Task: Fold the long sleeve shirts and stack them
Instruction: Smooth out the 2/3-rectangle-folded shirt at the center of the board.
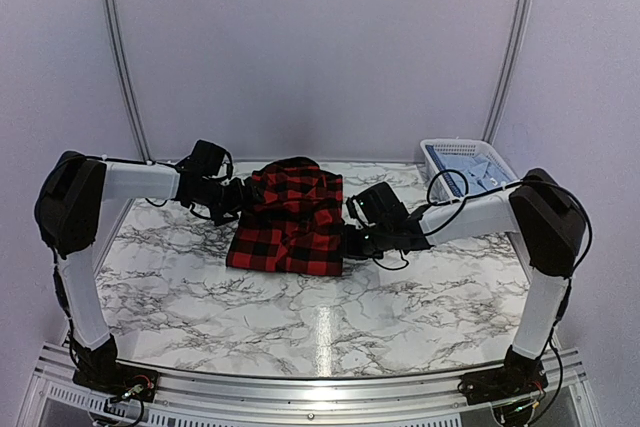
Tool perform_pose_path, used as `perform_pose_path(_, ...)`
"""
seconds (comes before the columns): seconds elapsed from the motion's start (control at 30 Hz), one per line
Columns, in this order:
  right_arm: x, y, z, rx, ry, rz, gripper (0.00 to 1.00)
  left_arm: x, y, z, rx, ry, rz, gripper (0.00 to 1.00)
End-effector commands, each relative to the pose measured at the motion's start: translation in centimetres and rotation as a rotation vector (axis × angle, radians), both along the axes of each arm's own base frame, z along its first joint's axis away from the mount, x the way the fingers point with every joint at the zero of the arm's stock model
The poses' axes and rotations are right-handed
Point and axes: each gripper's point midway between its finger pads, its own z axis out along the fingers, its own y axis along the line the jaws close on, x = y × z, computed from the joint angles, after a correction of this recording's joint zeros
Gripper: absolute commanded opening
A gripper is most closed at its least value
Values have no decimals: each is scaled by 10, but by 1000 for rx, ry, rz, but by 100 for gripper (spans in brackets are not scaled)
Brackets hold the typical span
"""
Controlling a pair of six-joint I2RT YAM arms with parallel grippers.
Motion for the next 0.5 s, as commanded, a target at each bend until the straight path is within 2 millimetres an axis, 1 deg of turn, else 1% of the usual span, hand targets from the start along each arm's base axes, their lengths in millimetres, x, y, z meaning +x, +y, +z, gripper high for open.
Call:
perform_pose_path(0.0, 5, 2, 0, -6, -6, -17, 0, 4, 20, 21, 41, -45, 31, 97)
perform_pose_path(0.07, 5, 0, 3, -15, -13, -18, 0, -1, 29, 23, 58, -50, 41, 98)
perform_pose_path(0.17, 6, -3, 8, -22, -27, -22, 2, -16, 38, 16, 72, -32, 42, 99)
perform_pose_path(0.27, 4, -4, 6, -31, -23, -17, 5, -31, 44, 13, 76, -17, 39, 99)
perform_pose_path(0.33, 5, -4, 5, -39, -23, -14, 13, -44, 48, 5, 72, 9, 42, 97)
perform_pose_path(0.4, 4, -5, 8, -40, -26, -11, 24, -57, 50, -1, 54, 19, 42, 94)
perform_pose_path(0.47, 1, -3, 13, -30, -32, -4, 31, -71, 50, -7, 31, 39, 32, 86)
